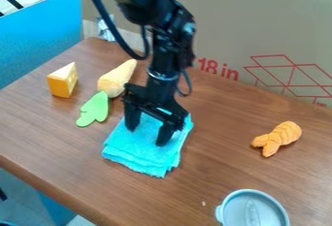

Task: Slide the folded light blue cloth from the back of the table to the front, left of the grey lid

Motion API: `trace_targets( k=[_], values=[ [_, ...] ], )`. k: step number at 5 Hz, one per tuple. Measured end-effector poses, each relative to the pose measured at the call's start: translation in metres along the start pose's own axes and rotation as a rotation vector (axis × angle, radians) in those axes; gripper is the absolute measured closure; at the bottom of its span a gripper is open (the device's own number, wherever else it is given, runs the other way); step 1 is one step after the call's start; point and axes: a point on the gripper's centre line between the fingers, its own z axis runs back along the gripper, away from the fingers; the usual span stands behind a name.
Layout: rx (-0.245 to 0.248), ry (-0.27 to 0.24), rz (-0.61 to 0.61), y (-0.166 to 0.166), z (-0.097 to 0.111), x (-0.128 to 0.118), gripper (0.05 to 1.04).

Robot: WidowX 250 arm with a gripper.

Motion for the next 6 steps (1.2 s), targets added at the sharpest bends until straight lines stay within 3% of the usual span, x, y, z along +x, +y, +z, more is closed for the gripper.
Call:
trace_targets(
  k=[1,2,4,5,6],
  values=[
    [0.025,0.026,-0.034,-0.001,-0.002,-0.008,0.081],
    [0.057,0.110,-0.129,-0.014,0.000,-0.040,0.081],
    [0.035,0.110,-0.239,-0.024,0.002,-0.079,0.082],
    [-0.026,0.065,-0.251,-0.020,0.006,-0.075,0.082],
    [-0.120,-0.148,-0.188,-0.001,0.049,-0.064,0.082]
  ],
)
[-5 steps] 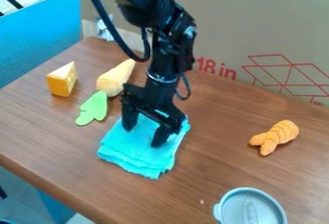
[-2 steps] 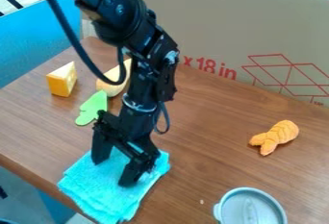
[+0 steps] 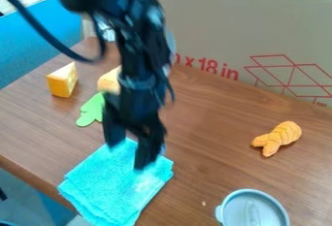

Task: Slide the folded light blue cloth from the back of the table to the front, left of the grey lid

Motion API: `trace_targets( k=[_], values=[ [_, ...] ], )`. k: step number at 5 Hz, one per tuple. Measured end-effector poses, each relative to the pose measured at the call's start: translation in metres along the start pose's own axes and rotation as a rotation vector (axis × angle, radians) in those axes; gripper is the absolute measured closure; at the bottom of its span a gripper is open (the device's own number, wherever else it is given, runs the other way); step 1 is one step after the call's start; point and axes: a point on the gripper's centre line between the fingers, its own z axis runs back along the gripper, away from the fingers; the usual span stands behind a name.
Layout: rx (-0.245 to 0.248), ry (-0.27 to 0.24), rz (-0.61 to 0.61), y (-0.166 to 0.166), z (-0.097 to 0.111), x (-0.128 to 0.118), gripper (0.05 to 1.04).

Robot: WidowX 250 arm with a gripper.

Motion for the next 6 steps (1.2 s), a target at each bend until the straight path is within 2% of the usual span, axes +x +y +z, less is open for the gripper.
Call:
trace_targets(
  k=[1,2,3,6],
  values=[
    [-0.026,-0.127,0.065,0.017,0.028,0.010,0.082],
    [-0.025,-0.144,0.073,0.022,0.039,0.015,0.082],
    [-0.010,-0.068,0.070,0.025,0.034,0.018,0.082],
    [-0.010,-0.058,0.078,0.026,0.034,0.017,0.082]
  ],
)
